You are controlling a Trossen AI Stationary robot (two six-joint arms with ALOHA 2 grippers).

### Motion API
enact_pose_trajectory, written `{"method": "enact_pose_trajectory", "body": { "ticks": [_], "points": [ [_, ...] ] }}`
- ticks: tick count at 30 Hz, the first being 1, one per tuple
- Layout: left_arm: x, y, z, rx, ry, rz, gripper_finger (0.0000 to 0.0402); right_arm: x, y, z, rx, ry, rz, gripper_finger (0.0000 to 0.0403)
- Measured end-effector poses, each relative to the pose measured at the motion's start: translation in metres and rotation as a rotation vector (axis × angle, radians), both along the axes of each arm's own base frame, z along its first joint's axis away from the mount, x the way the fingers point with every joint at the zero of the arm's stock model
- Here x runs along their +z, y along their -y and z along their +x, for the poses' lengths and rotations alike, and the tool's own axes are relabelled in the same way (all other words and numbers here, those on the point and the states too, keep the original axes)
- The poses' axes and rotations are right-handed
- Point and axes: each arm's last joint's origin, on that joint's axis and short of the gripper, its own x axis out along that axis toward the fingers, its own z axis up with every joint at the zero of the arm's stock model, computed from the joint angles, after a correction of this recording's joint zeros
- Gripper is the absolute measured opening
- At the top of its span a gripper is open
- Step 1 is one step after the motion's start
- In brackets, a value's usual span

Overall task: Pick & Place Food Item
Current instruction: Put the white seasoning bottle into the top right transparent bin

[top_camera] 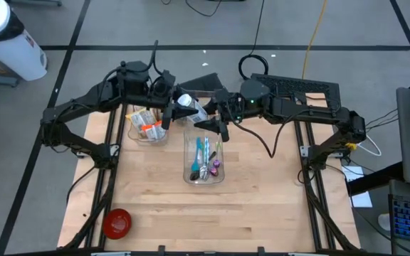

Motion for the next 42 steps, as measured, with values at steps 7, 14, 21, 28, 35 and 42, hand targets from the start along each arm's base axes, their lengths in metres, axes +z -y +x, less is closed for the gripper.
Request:
{"method": "enact_pose_trajectory", "body": {
  "ticks": [7, 14, 21, 28, 35, 42],
  "points": [
    [0.000, 0.000, 0.000, 0.001, 0.003, -0.001, 0.0208, 0.000, 0.000, 0.000, -0.004, 0.002, 0.000, 0.0186],
    [0.006, 0.000, 0.000, -0.002, 0.051, 0.028, 0.0282, 0.008, 0.000, 0.001, -0.015, 0.089, -0.014, 0.0186],
    [0.012, -0.001, 0.000, 0.002, 0.119, 0.057, 0.0326, 0.018, 0.001, 0.000, -0.056, 0.196, -0.030, 0.0186],
    [0.017, -0.005, -0.001, 0.015, 0.168, 0.056, 0.0320, 0.030, 0.001, -0.002, -0.063, 0.326, -0.051, 0.0186],
    [0.025, -0.006, 0.000, 0.015, 0.247, 0.086, 0.0306, 0.033, 0.001, -0.003, -0.065, 0.355, -0.055, 0.0186],
    [0.018, -0.009, 0.012, -0.002, 0.232, 0.072, 0.0302, 0.031, 0.002, -0.001, -0.082, 0.350, -0.053, 0.0186]
  ]
}}
